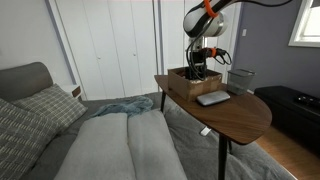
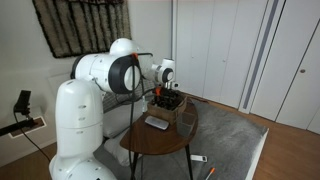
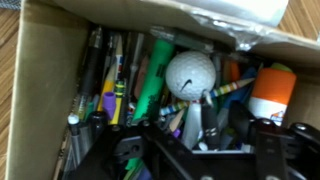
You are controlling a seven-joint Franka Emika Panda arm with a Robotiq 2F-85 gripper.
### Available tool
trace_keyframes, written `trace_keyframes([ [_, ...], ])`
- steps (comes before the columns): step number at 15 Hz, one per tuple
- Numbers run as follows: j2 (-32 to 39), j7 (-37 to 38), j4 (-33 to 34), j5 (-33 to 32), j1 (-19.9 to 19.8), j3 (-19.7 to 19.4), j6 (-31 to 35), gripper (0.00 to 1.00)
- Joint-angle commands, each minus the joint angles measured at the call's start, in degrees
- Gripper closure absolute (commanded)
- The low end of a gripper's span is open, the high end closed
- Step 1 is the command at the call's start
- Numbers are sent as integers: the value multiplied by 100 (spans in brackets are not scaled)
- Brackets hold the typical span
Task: Pick up the white marker and put it in the gray pen holder
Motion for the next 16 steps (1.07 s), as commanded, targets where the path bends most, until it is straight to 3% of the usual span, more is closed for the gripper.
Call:
trace_keyframes([
  [1, 145, -251, -16, 204, 20, 96, -143, 60],
  [7, -57, -205, 30, 138, -36, 22, -356, 98],
  [16, -934, -634, -17, 961, -196, -14, -53, 95],
])
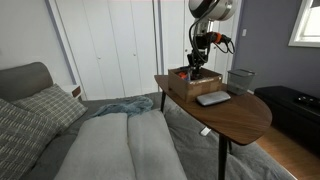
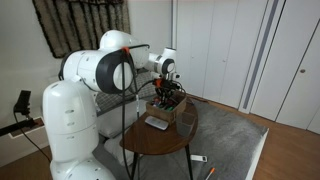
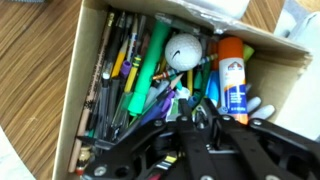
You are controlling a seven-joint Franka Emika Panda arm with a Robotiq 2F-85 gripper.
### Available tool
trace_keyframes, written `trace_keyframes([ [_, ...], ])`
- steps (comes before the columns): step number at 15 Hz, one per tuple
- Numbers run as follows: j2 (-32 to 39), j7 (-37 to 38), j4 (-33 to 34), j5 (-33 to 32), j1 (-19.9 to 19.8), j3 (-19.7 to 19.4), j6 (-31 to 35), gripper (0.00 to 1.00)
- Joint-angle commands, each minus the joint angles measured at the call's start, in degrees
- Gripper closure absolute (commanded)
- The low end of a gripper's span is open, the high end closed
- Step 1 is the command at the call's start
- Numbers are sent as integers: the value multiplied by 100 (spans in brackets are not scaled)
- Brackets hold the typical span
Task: Pick up the white marker and put it in the gray pen holder
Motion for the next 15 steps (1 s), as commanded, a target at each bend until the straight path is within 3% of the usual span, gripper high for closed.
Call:
trace_keyframes([
  [1, -410, -361, -102, 610, -26, -19, 137, 95],
  [10, -929, -598, -269, 1084, 48, -99, 377, 95],
  [15, -1124, -1066, -226, 1244, -27, -246, -184, 95],
])
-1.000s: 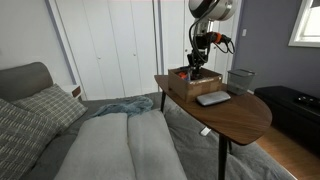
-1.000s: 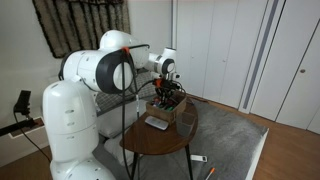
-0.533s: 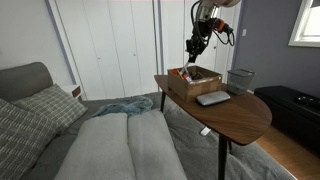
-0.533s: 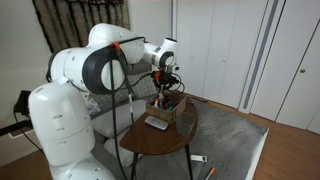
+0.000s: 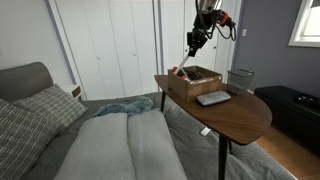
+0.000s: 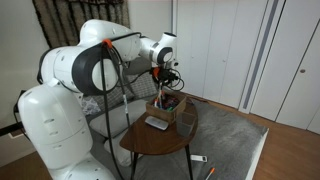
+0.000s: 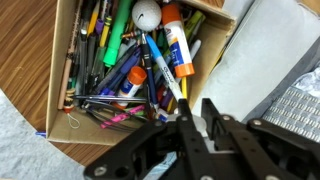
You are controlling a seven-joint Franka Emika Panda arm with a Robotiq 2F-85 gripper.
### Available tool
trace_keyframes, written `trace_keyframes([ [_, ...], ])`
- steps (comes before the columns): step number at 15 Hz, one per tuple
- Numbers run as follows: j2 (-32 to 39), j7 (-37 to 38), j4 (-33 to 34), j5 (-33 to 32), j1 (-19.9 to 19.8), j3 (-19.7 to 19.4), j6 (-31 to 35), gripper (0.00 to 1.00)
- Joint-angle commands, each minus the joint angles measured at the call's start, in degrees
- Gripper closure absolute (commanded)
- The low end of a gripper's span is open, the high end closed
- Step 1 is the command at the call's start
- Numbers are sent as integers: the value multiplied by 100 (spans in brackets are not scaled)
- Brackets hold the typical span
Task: Pick up the white marker and put it in the gray pen holder
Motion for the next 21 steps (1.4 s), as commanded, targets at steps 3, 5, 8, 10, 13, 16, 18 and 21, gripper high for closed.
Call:
trace_keyframes([
  [3, -452, -853, -49, 387, -102, -370, -818, 95],
  [5, -685, -898, -96, 195, -133, -505, -951, 95],
  [8, -1017, -839, -119, 75, -199, -704, -895, 95],
  [10, -1205, -858, -47, -157, -227, -805, -1267, 95],
  [13, -1434, -775, 36, -609, -307, -994, -2261, 95],
  [16, -1605, -514, -169, -1078, -482, -1173, -2867, 95],
  [18, -1737, -311, -404, -1598, -601, -1191, -2216, 95],
  [21, -1682, 306, -584, -2075, -725, -1157, -1729, 95],
])
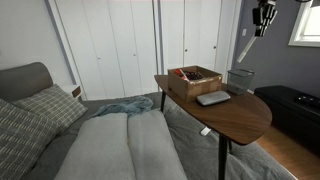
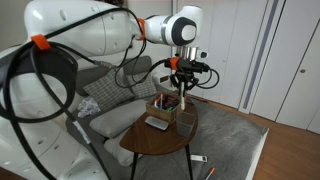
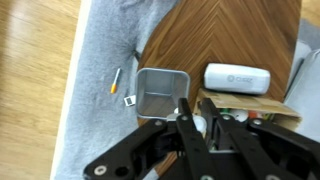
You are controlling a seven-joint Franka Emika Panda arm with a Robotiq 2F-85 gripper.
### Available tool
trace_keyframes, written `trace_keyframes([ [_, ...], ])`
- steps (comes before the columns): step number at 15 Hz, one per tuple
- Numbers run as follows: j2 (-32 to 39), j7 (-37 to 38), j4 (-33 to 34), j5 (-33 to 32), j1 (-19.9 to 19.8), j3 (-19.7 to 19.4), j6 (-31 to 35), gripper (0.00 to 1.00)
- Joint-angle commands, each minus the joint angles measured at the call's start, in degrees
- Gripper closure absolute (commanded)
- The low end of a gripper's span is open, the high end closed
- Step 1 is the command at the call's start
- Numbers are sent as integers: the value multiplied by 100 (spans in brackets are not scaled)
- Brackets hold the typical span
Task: Pick up the white marker and put it in the gray pen holder
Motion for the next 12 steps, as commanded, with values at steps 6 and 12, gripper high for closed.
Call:
trace_keyframes([
  [6, 51, 1173, -699, -503, -26, 84, 684, 57],
  [12, -44, 1506, -1083, -427, -14, 130, 1769, 23],
])
